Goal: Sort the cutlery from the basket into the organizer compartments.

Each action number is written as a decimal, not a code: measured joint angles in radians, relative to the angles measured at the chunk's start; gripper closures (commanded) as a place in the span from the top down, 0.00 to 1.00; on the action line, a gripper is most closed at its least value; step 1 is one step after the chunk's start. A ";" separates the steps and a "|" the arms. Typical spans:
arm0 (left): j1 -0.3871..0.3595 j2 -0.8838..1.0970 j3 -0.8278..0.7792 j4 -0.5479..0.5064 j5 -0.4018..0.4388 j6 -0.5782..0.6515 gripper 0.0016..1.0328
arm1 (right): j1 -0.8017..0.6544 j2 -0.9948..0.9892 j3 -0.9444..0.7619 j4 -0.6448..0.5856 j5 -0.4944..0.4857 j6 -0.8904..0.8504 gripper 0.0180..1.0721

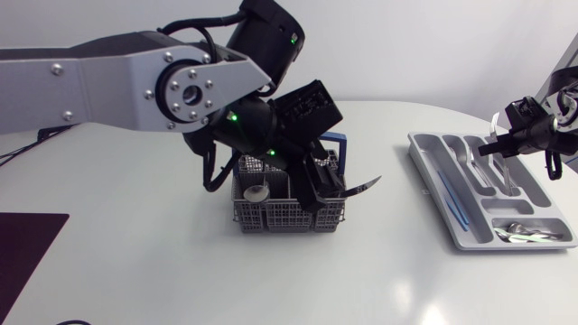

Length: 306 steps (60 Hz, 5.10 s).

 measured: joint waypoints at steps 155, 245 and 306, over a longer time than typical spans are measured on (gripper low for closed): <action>-0.182 0.198 -0.056 0.389 -0.373 0.027 0.45 | 0.109 -0.262 -0.343 0.162 -0.032 0.002 0.74; -0.191 0.175 -0.136 0.483 -0.520 -0.003 0.22 | 0.186 -0.353 -0.406 0.169 -0.035 -0.013 0.74; -0.173 0.208 -0.136 0.573 -0.564 -0.049 0.15 | 0.327 -0.531 -0.562 0.169 -0.126 -0.062 0.76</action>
